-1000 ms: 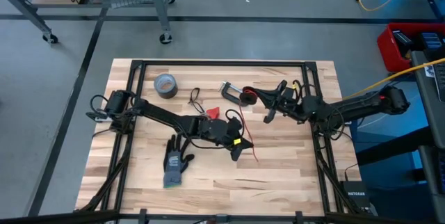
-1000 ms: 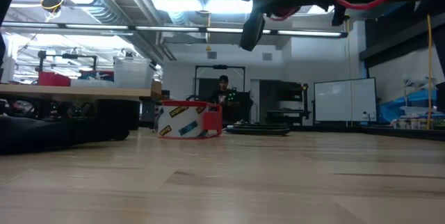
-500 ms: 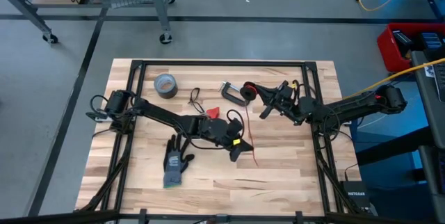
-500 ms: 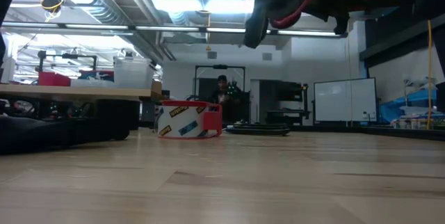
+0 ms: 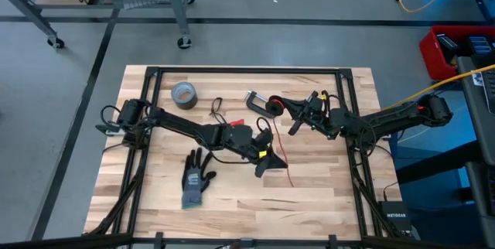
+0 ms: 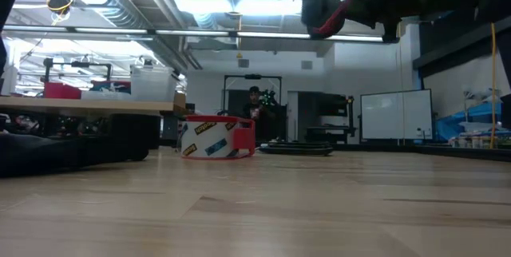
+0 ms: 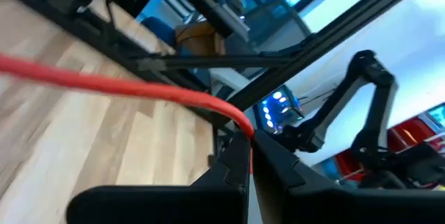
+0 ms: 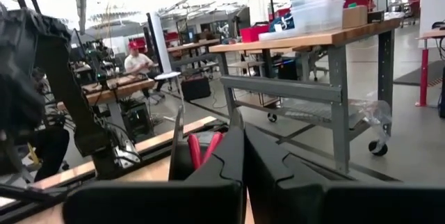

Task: Coil cords
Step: Coil the red wire onto the spool

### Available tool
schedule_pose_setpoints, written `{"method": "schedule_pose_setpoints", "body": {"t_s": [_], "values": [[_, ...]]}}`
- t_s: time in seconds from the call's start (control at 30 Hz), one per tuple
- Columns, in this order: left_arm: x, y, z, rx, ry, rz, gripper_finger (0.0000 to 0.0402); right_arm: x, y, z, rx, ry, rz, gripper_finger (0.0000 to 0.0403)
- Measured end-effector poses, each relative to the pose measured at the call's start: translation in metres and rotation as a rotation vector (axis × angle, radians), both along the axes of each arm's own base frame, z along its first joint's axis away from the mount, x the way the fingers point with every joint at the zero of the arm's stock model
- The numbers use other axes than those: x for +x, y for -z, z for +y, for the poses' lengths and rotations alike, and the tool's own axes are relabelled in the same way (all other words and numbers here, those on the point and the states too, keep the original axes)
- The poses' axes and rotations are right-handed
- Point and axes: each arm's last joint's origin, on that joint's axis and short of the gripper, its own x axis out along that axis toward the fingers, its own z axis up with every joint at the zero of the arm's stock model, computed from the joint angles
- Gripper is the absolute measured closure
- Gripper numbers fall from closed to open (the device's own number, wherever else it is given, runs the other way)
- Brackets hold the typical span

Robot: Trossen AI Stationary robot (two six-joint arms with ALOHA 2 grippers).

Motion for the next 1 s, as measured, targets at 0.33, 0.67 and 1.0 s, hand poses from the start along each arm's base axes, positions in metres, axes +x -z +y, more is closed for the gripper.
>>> {"method": "schedule_pose_setpoints", "body": {"t_s": [0.33, 0.67, 1.0], "values": [[0.007, -0.024, 0.013, 0.052, 0.020, -0.095, 0.0401, 0.001, 0.001, 0.002, -0.010, -0.080, 0.016, 0.0398], [0.008, -0.023, 0.022, 0.017, 0.040, -0.081, 0.0401, 0.003, 0.006, 0.004, -0.018, -0.151, 0.068, 0.0398], [0.007, -0.028, 0.034, -0.008, 0.023, -0.076, 0.0401, 0.004, 0.011, 0.006, -0.023, -0.239, 0.122, 0.0398]]}}
